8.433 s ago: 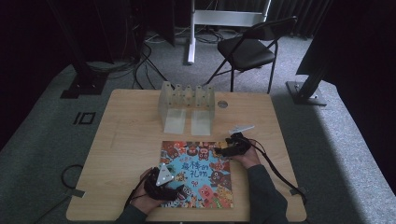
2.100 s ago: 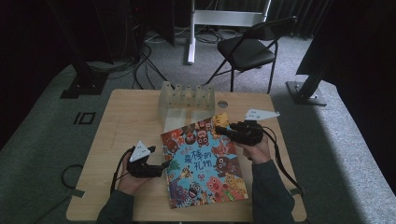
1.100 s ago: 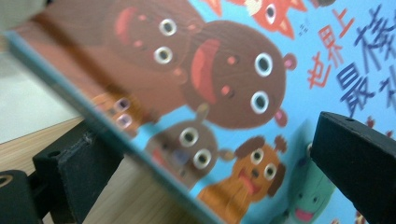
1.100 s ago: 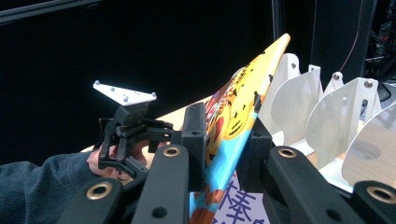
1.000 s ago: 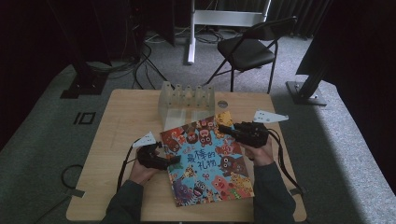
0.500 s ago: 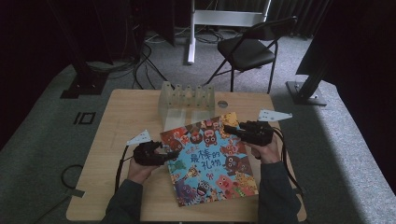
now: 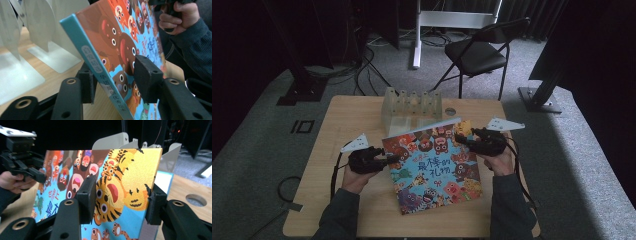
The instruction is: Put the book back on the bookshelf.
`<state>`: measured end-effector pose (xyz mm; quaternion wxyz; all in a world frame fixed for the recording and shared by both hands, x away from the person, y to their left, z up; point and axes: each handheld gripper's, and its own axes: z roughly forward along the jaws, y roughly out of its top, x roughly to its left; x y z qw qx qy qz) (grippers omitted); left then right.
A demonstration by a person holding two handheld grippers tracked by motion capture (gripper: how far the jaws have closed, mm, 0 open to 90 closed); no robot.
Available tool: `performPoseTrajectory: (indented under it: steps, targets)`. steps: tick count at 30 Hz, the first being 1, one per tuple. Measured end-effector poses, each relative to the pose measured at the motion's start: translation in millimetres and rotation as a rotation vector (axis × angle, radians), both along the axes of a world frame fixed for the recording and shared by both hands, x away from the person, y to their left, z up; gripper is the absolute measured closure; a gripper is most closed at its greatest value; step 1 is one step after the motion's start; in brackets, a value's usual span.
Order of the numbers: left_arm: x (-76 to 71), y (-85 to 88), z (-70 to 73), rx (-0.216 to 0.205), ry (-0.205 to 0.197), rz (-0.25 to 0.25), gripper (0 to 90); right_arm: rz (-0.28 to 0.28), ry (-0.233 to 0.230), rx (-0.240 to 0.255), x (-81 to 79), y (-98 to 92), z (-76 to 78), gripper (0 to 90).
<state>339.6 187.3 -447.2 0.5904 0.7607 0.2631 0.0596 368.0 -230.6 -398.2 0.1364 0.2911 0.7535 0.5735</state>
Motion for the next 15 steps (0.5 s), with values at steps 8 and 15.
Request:
performPoseTrajectory:
  steps: [8,15]
  targets:
    - [-5.0,1.8,23.6,0.026,-0.082,-0.024,68.3,-0.028,-0.033,0.004,-2.4,-1.2,1.9,48.3]
    - [-7.3,8.0,36.7,0.002,-0.147,-0.013,75.6,-0.049,-0.117,-0.018,-8.2,3.9,1.8,48.4]
